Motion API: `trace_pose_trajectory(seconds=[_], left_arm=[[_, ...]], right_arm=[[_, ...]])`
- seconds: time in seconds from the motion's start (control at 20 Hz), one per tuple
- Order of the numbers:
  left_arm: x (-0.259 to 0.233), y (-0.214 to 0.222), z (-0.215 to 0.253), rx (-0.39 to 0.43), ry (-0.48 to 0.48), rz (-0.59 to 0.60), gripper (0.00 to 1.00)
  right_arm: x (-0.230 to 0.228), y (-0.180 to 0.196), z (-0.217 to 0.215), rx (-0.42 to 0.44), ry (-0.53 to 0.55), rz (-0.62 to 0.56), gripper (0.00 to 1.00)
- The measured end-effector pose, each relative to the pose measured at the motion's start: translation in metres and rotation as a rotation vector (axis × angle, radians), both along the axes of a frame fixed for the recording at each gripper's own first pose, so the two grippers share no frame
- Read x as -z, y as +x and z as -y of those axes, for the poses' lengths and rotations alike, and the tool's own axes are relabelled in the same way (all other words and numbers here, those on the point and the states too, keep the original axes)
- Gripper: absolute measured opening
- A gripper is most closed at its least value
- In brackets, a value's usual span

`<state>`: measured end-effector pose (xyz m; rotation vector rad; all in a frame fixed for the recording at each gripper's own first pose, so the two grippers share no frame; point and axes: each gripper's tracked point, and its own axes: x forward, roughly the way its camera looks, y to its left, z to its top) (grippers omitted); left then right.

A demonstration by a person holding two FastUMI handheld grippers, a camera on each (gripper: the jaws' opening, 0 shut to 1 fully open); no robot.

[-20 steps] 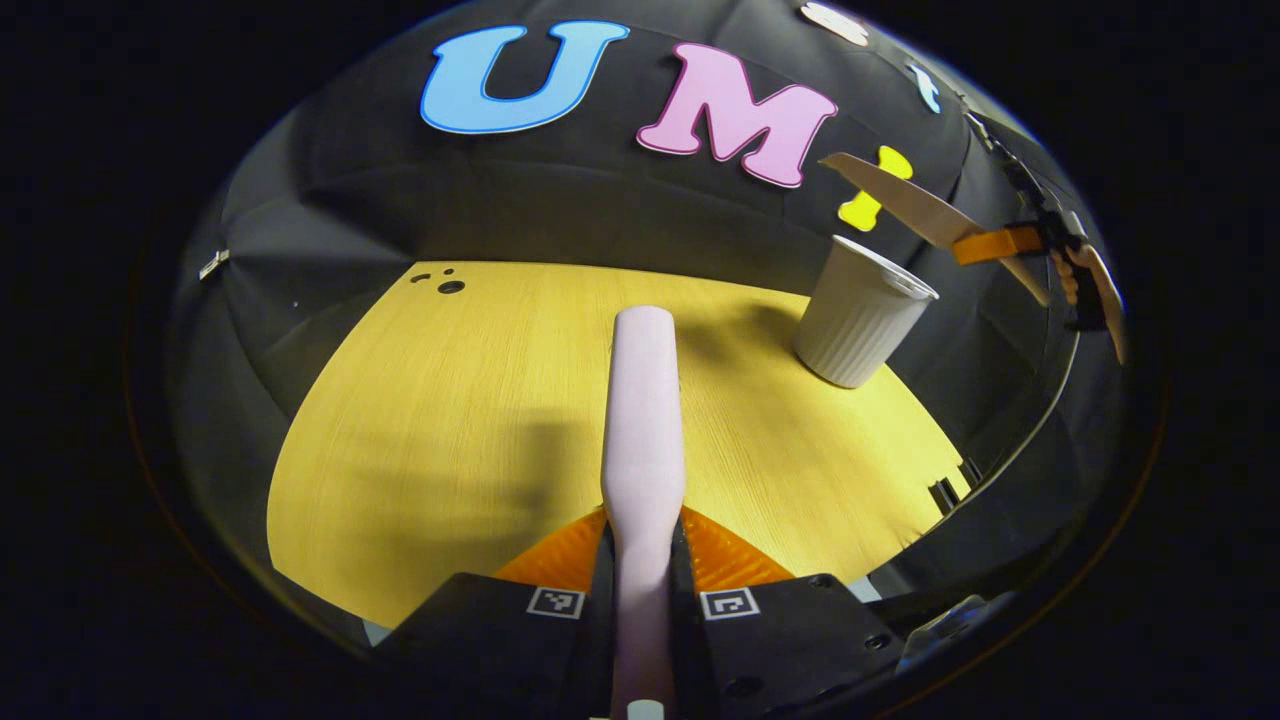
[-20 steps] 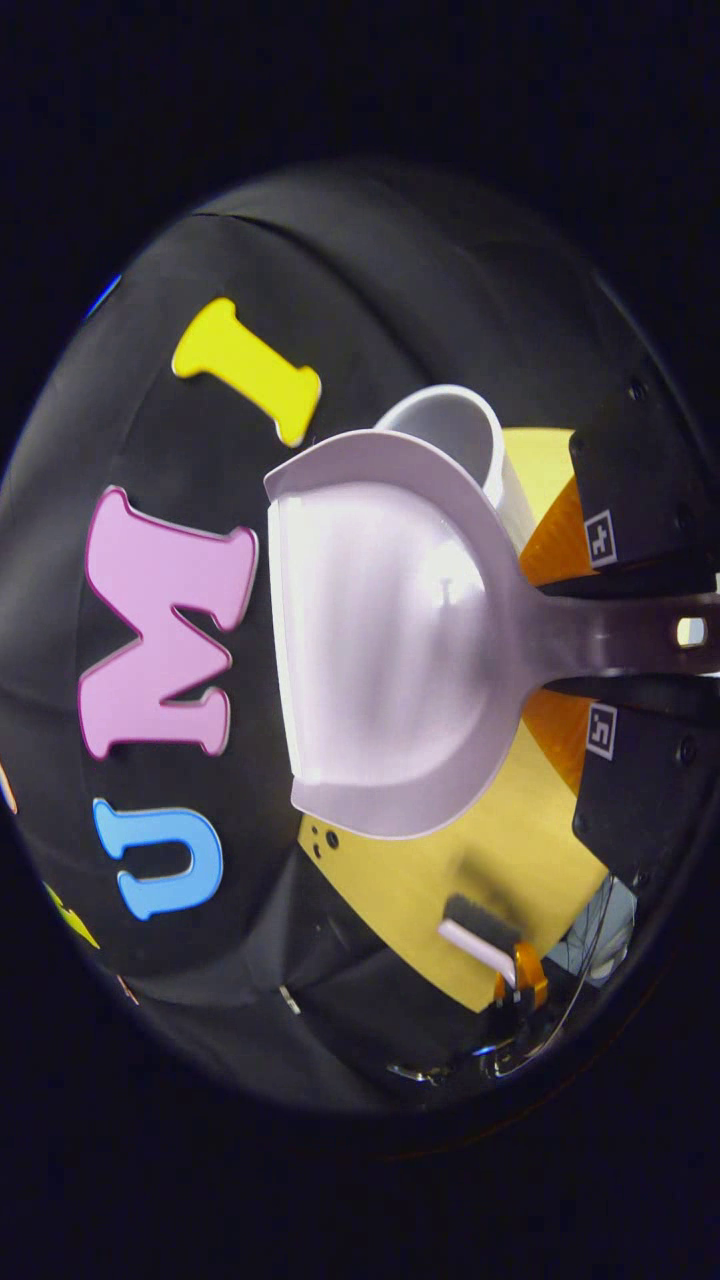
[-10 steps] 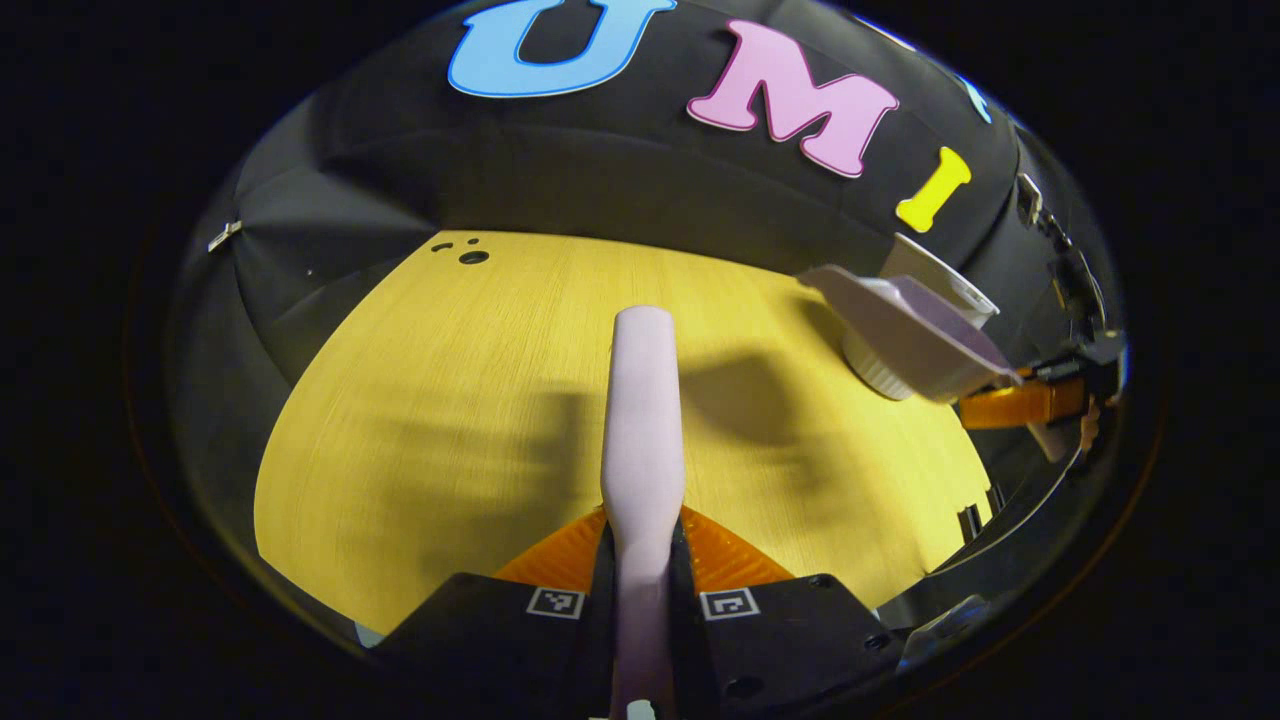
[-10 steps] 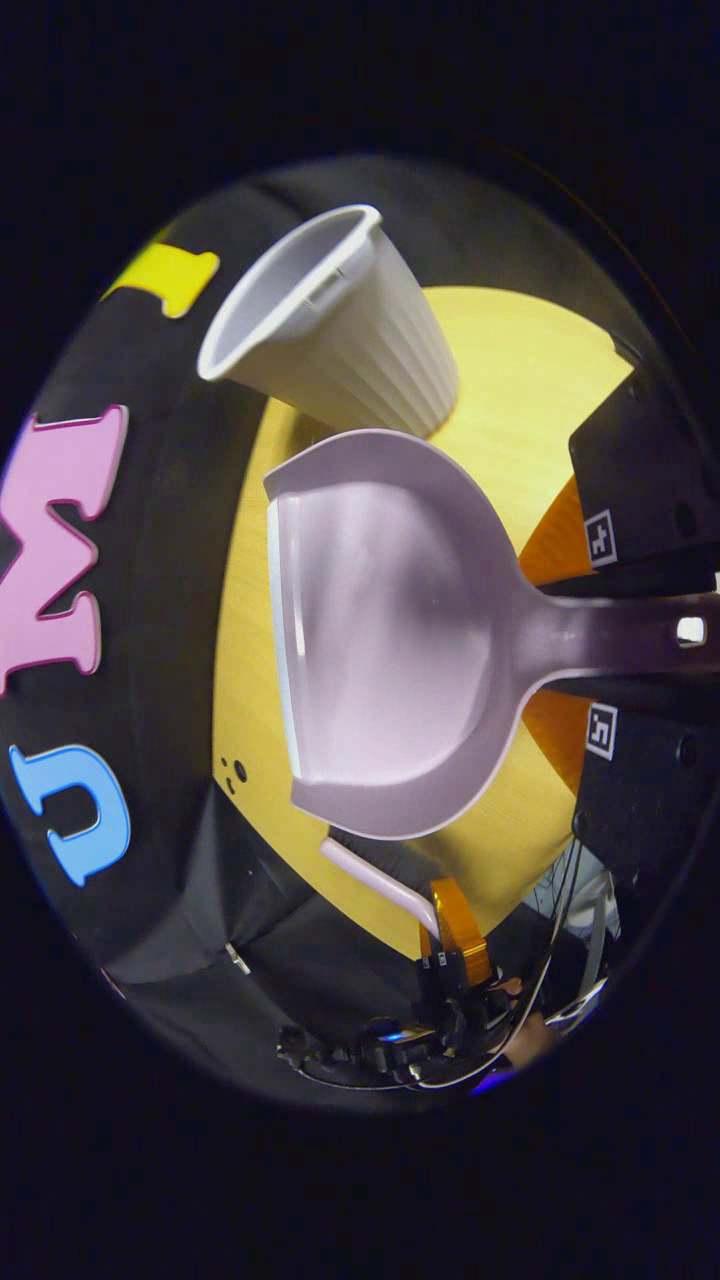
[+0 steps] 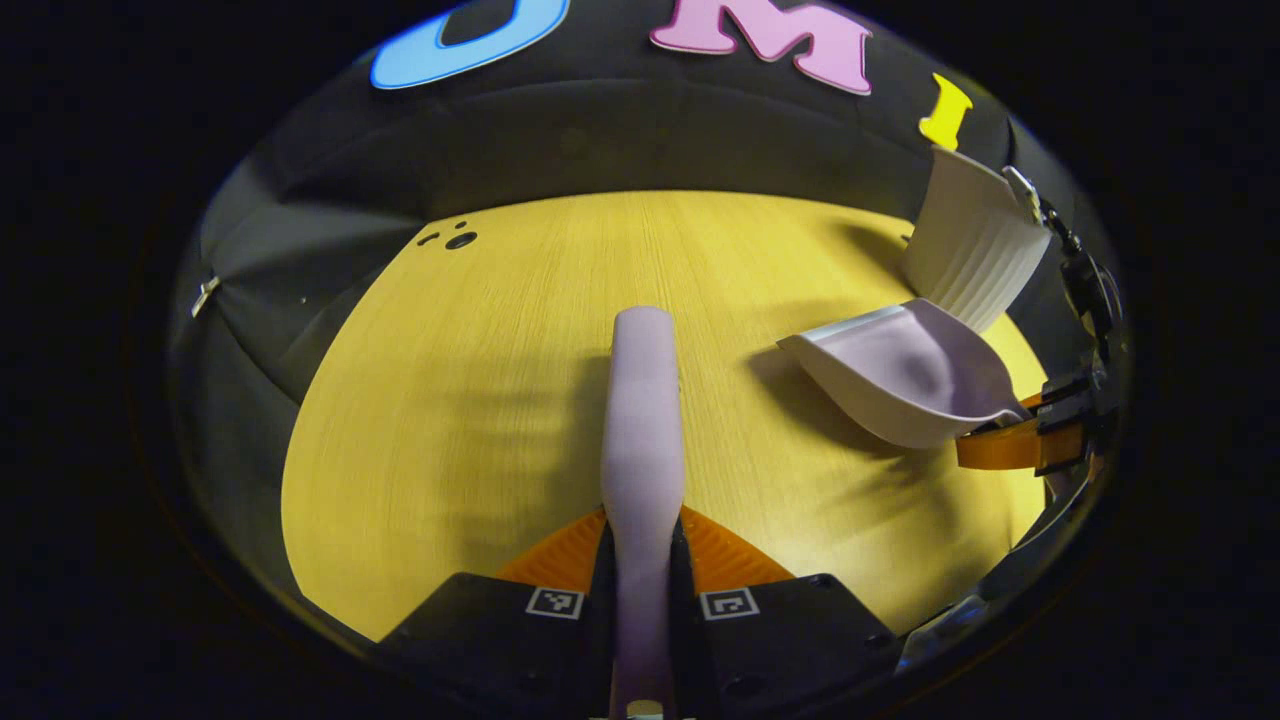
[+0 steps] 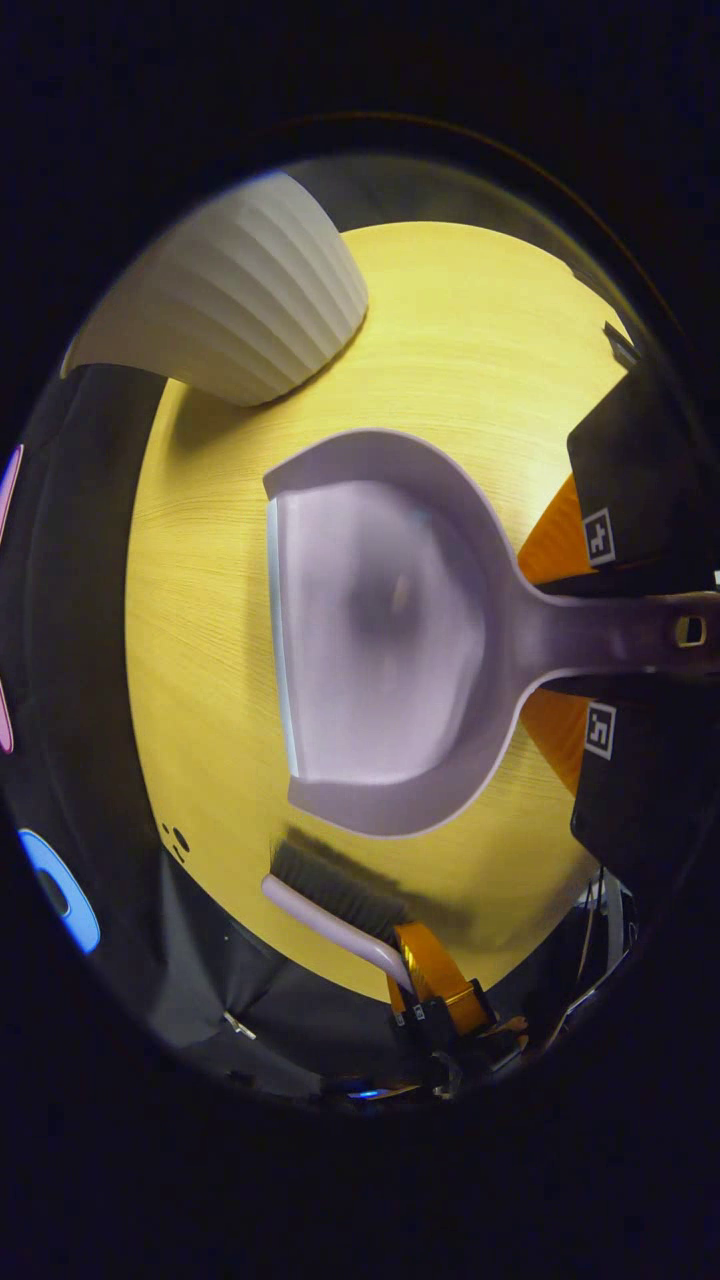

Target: Pick up the small broom and dustpan from the desktop, sweep the trash into the dustpan with the broom, and then empty the trash into the garbage bin.

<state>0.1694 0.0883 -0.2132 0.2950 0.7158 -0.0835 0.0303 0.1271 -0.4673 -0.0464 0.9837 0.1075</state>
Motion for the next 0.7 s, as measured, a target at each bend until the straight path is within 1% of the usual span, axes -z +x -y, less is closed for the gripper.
trace_pose_trajectory(seconds=[0.05,0.1,0.15,0.25,0.3,0.4,0.5,0.55,0.6,0.65,0.7], left_arm=[[0.004,0.004,0.004,-0.001,0.003,-0.013,0.27],[0.008,0.008,0.004,-0.002,0.016,-0.025,0.28],[0.013,0.009,0.003,-0.001,0.042,-0.040,0.28],[0.016,0.009,-0.002,-0.001,0.117,-0.055,0.29],[0.017,0.010,-0.001,-0.002,0.128,-0.062,0.29],[0.023,0.010,0.003,-0.030,0.100,-0.088,0.29],[0.027,0.004,-0.001,-0.085,0.082,-0.107,0.30],[0.026,0.002,-0.002,-0.104,0.061,-0.111,0.30],[0.026,0.002,-0.003,-0.117,0.033,-0.111,0.32],[0.027,0.001,-0.001,-0.122,-0.004,-0.112,0.35],[0.023,0.001,0.002,-0.124,-0.036,-0.105,0.48]], right_arm=[[0.005,0.001,-0.002,0.003,0.006,-0.012,0.35],[0.011,0.003,-0.003,0.002,-0.001,-0.021,0.35],[0.013,0.007,-0.005,-0.006,-0.019,-0.006,0.35],[0.019,0.014,-0.006,-0.019,-0.030,0.023,0.36],[0.022,0.012,-0.005,-0.025,-0.026,0.009,0.36],[0.019,0.006,-0.004,-0.053,-0.027,-0.020,0.36],[0.021,0.005,-0.008,-0.073,0.001,-0.041,0.37],[0.021,0.006,-0.010,-0.078,0.009,-0.038,0.40],[0.021,0.006,-0.012,-0.086,0.016,-0.036,0.42],[0.020,0.005,-0.013,-0.093,0.019,-0.034,0.55],[0.018,0.005,-0.015,-0.097,0.023,-0.024,0.70]])
